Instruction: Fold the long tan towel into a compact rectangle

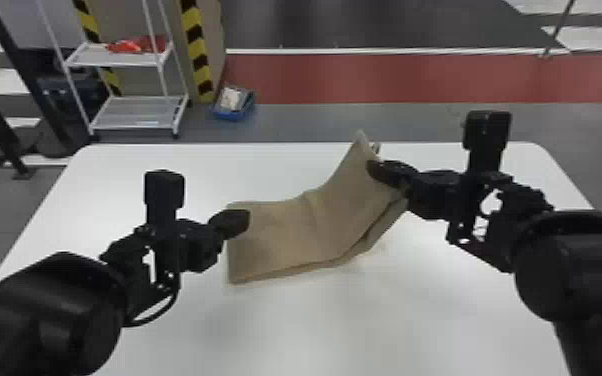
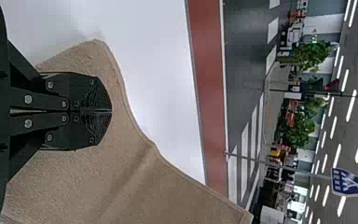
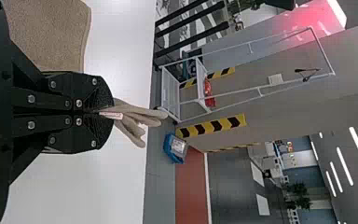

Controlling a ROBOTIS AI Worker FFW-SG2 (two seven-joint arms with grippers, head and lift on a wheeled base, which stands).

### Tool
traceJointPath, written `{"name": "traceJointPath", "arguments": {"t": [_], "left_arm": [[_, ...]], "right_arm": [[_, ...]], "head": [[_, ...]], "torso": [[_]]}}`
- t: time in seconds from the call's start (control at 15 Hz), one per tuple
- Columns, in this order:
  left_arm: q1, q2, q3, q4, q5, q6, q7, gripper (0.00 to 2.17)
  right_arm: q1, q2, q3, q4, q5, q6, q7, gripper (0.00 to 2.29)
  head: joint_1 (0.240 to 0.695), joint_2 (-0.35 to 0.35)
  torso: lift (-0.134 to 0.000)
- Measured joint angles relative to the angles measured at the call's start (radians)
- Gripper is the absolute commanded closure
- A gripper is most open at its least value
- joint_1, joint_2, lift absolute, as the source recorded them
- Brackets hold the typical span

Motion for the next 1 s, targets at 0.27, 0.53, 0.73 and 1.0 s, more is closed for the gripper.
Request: {"name": "traceJointPath", "arguments": {"t": [0.27, 0.53, 0.73, 1.0], "left_arm": [[0.033, 0.005, 0.007, 0.014, -0.011, 0.014, -0.035, 1.92], [0.015, -0.012, -0.019, 0.059, -0.023, 0.014, -0.045, 1.92], [0.01, -0.015, -0.03, 0.073, -0.027, 0.014, -0.045, 1.92], [0.014, -0.023, -0.036, 0.073, -0.027, 0.016, -0.046, 1.92]], "right_arm": [[-0.012, 0.011, 0.002, -0.009, 0.002, 0.015, -0.016, 1.45], [-0.024, 0.03, 0.037, -0.069, 0.0, 0.104, -0.056, 1.45], [-0.026, 0.049, 0.082, -0.081, 0.004, 0.127, -0.06, 1.45], [-0.019, 0.081, 0.154, -0.053, 0.02, 0.118, -0.085, 1.45]], "head": [[0.695, 0.053], [0.695, 0.062], [0.695, 0.094], [0.695, 0.125]], "torso": [[-0.123], [-0.123], [-0.123], [-0.123]]}}
